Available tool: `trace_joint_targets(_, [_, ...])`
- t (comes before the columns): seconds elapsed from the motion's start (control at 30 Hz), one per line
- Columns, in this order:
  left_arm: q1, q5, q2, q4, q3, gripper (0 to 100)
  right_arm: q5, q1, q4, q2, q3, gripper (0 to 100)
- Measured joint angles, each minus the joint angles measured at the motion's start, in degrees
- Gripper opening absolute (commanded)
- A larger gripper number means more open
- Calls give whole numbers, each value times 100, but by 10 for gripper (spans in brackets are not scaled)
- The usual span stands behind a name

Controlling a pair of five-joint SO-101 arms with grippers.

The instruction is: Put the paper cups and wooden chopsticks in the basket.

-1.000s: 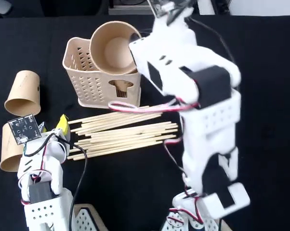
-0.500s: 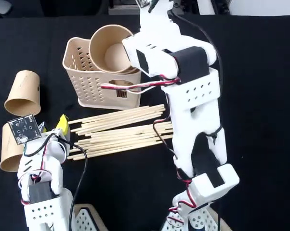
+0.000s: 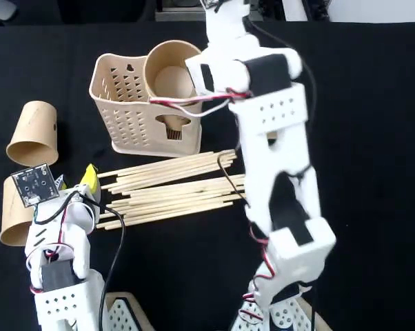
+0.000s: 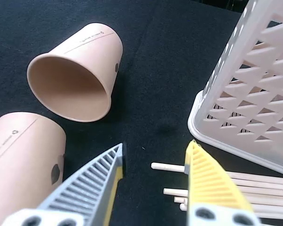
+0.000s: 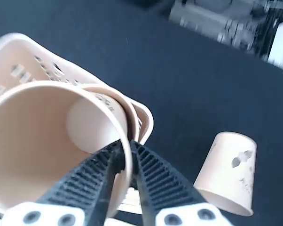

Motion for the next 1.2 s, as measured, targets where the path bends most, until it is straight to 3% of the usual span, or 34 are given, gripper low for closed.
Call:
trace_joint_targets(0.17, [0, 0, 0, 0, 0, 220, -527, -18, 0, 413, -97, 322])
trace_joint_targets(0.6, [0, 0, 0, 0, 0, 220, -299, -141, 853, 413, -2180, 332])
trace_joint_targets(0.73, [0, 0, 0, 0, 0, 220, 466, 44, 870, 220, -2321, 332])
trace_joint_targets(0.93, [0, 0, 0, 0, 0, 220, 1635, 457, 870, -1574, -53, 332])
trace_joint_targets(1.1, [0, 0, 0, 0, 0, 220, 2822, 1301, 774, -3358, 2365, 332])
trace_joint_targets(1.2, [0, 0, 0, 0, 0, 220, 3736, 1873, 202, -4281, 4000, 332])
